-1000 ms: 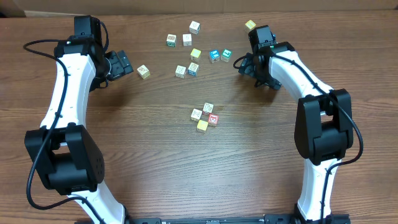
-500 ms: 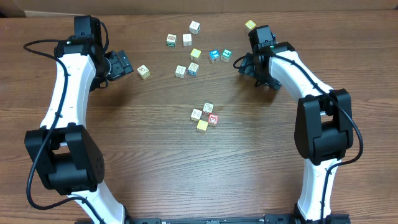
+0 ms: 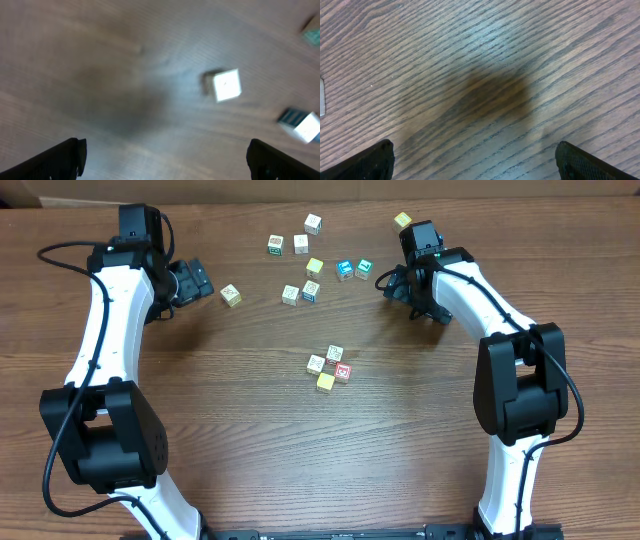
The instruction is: Form a circle
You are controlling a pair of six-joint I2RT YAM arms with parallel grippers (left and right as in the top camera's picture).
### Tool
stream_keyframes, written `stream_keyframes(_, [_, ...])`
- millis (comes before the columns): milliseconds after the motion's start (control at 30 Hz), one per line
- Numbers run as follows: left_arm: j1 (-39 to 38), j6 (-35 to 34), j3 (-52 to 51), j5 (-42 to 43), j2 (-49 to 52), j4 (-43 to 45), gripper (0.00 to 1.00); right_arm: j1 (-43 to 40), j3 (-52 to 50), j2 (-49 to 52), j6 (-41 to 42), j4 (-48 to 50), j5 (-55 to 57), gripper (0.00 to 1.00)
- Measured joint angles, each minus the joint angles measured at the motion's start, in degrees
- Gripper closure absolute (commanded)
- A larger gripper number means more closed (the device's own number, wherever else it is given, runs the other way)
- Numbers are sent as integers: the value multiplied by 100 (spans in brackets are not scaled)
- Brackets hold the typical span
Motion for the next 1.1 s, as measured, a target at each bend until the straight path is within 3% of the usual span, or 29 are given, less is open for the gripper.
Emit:
stream_keyframes(167, [0,730,-144,522,0,1362,0,0,0,0,2,0,2,0])
stream_keyframes(367, [0,1425,-1154,1032,0,2363,0,0,0,0,2,0,2,0])
stream_keyframes(600, [0,1637,-2332,1217,-188,3195,0,0,0,0,2,0,0,0])
stream_keyframes(767, [0,1661,-3040,1263,-855,3707,0,0,0,0,2,2,2,0])
stream_keyframes(1100, [0,1665,-5178,1303,-2135,5722,0,0,0,0,2,-2,2,0])
